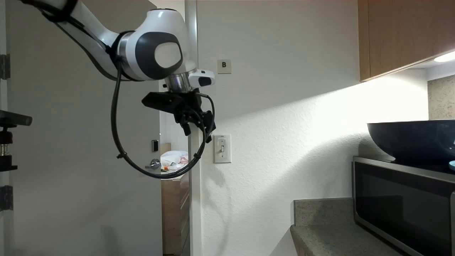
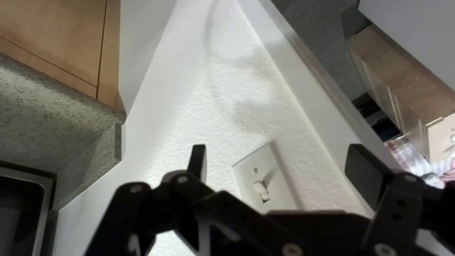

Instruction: Flip the wall switch on the right

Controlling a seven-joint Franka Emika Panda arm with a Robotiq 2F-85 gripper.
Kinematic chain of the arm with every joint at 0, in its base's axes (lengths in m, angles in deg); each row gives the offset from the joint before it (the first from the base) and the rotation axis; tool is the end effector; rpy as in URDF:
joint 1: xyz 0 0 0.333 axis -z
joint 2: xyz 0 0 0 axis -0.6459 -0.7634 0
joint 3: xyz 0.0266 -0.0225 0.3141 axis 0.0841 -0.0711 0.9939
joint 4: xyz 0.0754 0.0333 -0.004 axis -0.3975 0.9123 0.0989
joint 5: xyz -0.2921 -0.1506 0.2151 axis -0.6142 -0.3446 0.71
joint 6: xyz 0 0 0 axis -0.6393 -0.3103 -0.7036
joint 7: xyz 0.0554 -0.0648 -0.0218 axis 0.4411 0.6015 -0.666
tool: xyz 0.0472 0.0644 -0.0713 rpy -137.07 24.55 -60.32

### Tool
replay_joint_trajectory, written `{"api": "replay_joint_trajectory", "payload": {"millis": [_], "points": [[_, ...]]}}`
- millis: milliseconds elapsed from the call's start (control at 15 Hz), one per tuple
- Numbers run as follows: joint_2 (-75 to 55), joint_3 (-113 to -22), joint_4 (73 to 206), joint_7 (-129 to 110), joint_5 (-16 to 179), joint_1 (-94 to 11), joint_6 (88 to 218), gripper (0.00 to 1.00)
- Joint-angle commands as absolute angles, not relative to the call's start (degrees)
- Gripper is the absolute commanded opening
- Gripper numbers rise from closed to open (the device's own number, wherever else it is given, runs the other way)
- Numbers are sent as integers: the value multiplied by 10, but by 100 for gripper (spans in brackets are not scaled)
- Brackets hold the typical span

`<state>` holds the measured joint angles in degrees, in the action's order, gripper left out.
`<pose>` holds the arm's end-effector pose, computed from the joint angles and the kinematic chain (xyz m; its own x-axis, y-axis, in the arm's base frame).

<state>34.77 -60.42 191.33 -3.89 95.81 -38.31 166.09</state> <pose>0.4356 0.0104 0.5149 0.8132 -0.3152 0.4892 -0.2190 -0.9446 -0.2445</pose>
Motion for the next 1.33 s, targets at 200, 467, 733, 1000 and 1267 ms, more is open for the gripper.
{"api": "replay_joint_trajectory", "payload": {"millis": [200, 467, 733, 1000, 1267], "points": [[284, -634, 1893, -36, 948, -372, 1684, 100], [260, -639, 1877, -36, 948, -372, 1683, 100], [232, -636, 1867, -32, 952, -376, 1720, 100], [178, -640, 1842, -30, 958, -379, 1740, 100], [120, -646, 1808, -41, 963, -382, 1739, 100]]}}
